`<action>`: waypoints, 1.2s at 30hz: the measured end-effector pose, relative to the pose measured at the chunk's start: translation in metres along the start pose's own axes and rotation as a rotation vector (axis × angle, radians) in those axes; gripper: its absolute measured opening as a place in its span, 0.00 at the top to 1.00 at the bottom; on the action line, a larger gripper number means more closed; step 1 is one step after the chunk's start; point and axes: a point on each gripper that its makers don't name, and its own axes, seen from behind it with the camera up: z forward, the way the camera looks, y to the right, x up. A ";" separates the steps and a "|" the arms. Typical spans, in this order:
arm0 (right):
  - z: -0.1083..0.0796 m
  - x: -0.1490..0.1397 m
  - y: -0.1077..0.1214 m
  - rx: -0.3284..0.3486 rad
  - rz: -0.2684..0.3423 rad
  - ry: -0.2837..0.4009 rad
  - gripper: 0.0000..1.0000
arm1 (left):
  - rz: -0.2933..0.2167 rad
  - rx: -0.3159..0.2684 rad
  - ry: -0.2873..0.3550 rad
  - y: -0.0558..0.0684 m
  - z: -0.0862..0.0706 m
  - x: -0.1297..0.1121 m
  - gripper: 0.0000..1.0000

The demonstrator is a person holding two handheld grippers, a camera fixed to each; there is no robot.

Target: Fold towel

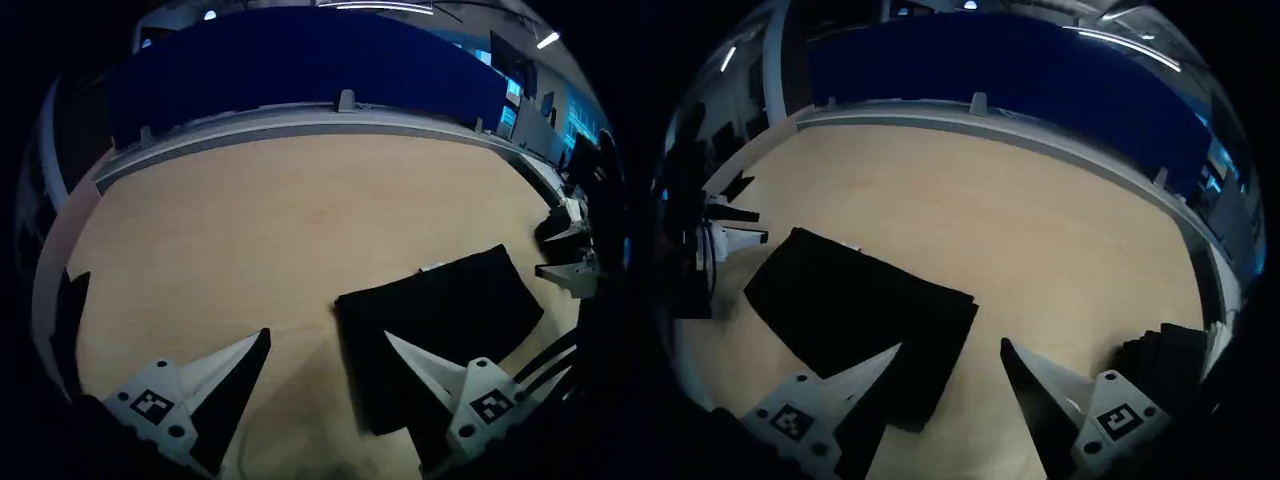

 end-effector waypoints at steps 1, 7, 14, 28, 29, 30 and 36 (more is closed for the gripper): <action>-0.002 -0.001 -0.001 0.002 -0.002 -0.001 0.15 | 0.002 0.001 -0.001 0.000 -0.001 -0.001 0.05; -0.014 -0.011 -0.007 0.009 -0.018 -0.007 0.15 | 0.009 0.010 -0.003 -0.003 -0.014 -0.008 0.05; -0.033 -0.032 -0.012 0.005 -0.016 -0.012 0.15 | -0.012 0.021 -0.009 -0.004 -0.034 -0.025 0.05; -0.045 -0.052 -0.021 0.052 -0.066 -0.029 0.15 | -0.067 0.067 -0.013 -0.013 -0.062 -0.054 0.05; -0.045 -0.053 -0.023 0.063 -0.078 -0.031 0.15 | -0.071 0.074 -0.012 -0.014 -0.065 -0.056 0.05; -0.045 -0.054 -0.026 0.075 -0.093 -0.035 0.15 | -0.077 0.082 -0.011 -0.016 -0.069 -0.058 0.05; -0.044 -0.063 -0.040 0.152 -0.190 -0.069 0.15 | -0.132 0.126 -0.012 -0.025 -0.094 -0.080 0.05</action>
